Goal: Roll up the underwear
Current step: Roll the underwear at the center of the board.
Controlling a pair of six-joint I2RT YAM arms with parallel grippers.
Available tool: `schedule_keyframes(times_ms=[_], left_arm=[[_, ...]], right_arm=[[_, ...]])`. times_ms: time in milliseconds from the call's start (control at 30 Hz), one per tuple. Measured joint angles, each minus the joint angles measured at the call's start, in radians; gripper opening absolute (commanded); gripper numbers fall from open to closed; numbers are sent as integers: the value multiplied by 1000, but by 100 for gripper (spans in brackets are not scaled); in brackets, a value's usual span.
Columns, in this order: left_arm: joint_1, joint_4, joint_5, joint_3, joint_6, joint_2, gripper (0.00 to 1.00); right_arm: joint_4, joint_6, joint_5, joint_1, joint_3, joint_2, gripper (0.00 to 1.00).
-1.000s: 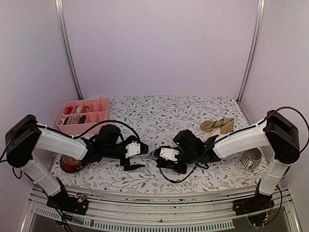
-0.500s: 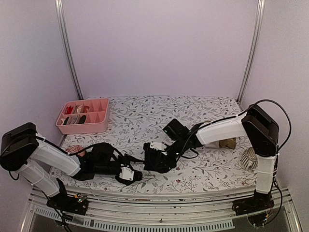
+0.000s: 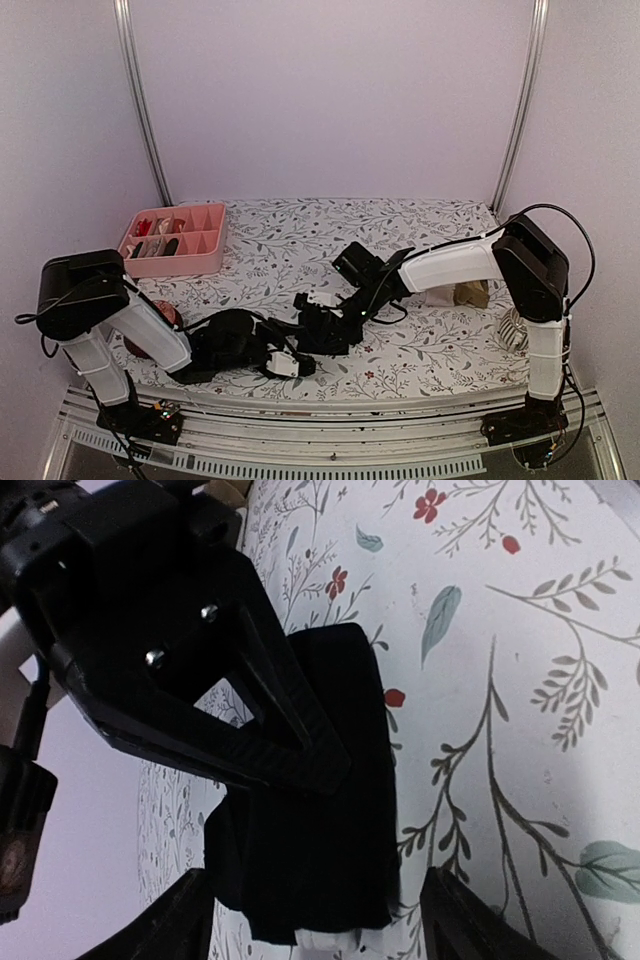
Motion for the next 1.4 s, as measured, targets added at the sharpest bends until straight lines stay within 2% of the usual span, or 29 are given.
schedule_keyframes(times_ms=[133,367,500,700,800,833,967,1133,1400], left_arm=[[-14,65,-63,24,23,63,67],[-26,112,-118,35,56,113,50],[-29,101,-122,40,61,122,33],[-30,56,-126,59,61,129,0],[-31,27,-129,74,58,129,0],[-31,18,-129,79,55,129,0],[-31,-42,-123,114,43,129,0],[-22,-167,-85,185,15,121,0],[13,-432,4,293,-55,78,0]], right_arm=[[0,0,0,0,0,0,4],[0,0,-1,0,0,0,4],[0,0,-1,0,0,0,4],[0,0,-1,0,0,0,7],[-2,0,0,-1,0,0,17],[-3,1,0,-2,0,0,24],[10,12,22,-3,-31,-28,40],[43,32,98,0,-164,-167,58],[125,66,250,0,-332,-473,68]])
